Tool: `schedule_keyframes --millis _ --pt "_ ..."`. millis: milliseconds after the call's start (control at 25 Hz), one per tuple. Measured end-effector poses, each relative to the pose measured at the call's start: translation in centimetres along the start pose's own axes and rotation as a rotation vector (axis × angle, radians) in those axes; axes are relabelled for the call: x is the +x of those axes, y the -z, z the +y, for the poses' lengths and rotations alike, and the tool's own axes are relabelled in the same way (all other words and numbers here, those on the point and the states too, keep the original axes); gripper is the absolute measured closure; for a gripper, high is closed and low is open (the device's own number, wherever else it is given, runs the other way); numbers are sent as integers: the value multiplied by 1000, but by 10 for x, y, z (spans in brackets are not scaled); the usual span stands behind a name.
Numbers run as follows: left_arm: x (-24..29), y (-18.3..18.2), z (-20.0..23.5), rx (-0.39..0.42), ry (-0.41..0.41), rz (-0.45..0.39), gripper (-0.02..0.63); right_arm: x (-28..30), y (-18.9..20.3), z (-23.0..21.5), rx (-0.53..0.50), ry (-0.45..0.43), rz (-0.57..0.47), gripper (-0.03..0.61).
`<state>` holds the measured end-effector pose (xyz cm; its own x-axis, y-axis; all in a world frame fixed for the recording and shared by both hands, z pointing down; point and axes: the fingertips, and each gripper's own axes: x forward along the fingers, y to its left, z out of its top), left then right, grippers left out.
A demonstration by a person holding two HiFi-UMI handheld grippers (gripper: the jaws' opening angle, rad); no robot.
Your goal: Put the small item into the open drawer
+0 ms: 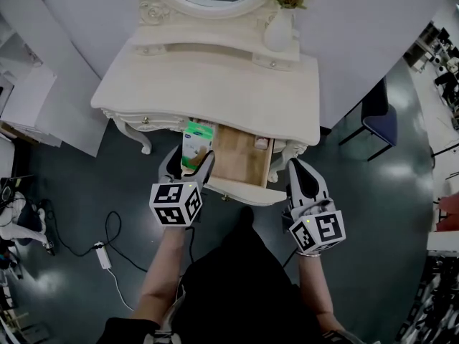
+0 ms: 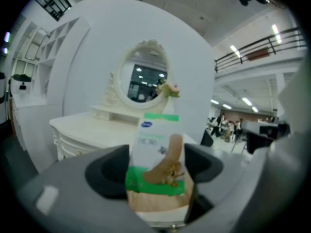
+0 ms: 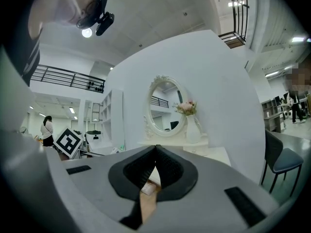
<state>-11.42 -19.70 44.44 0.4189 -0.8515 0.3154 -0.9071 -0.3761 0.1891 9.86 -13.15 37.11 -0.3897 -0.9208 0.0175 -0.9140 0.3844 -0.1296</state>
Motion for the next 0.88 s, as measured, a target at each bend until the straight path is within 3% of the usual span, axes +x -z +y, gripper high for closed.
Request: schedule_keyframes --millis 440,880 --pt "48 9 -1 -3 -14 62 258 27 10 -34 27 -1 32 581" --pt "89 47 -2 -8 -24 180 258 45 25 -63 62 11 72 581"
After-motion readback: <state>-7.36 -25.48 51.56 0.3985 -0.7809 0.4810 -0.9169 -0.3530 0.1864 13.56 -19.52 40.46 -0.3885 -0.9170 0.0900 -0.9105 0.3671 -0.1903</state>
